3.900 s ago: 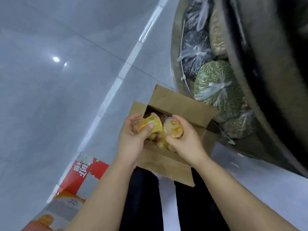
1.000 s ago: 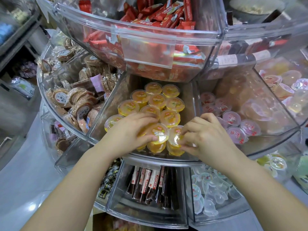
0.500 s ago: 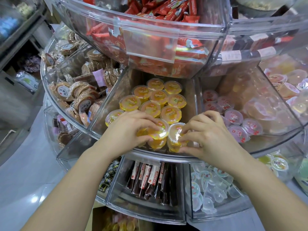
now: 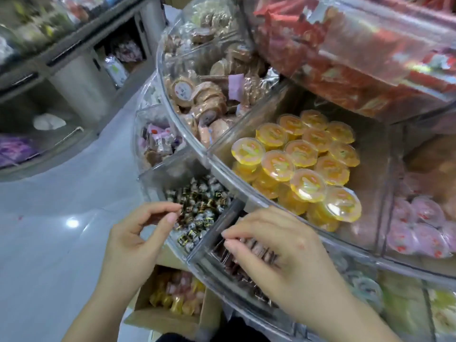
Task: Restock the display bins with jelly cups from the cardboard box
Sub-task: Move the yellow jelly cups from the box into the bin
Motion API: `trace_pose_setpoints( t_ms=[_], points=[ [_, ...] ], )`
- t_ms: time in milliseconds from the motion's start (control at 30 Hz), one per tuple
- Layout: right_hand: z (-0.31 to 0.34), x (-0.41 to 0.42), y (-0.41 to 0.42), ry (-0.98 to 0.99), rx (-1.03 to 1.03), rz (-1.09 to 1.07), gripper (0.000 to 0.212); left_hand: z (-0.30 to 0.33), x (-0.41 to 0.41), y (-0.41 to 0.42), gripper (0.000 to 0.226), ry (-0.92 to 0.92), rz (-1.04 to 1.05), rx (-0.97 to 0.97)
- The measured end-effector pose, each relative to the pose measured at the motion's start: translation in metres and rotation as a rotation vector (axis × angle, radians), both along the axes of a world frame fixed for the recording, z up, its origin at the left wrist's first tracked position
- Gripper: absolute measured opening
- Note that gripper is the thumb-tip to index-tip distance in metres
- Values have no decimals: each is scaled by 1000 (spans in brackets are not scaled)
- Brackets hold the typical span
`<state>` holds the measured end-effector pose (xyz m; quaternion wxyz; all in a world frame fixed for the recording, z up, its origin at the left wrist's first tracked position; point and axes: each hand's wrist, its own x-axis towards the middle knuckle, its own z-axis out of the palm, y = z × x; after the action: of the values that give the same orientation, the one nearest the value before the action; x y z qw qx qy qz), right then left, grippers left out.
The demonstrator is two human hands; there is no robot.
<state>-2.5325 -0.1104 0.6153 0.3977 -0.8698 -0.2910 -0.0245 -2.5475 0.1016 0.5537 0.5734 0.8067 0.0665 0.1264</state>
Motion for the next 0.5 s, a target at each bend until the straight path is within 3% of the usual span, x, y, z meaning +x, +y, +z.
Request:
trace_pose_setpoints(
  t_ms=[133, 267, 400, 500],
  points=[
    [-67, -25, 81, 302, -157, 299, 23, -71, -57, 51, 27, 248, 217, -111],
    [-200, -54, 143, 575, -488, 445, 27, -173, -106, 100, 31, 547, 298, -179],
    [-344, -77, 174, 853, -736, 405, 25, -287, -141, 135, 30, 813, 239, -131],
    [-444, -81, 189, 964, -779, 329, 26, -379, -153, 151, 22, 947, 122, -41]
  ],
)
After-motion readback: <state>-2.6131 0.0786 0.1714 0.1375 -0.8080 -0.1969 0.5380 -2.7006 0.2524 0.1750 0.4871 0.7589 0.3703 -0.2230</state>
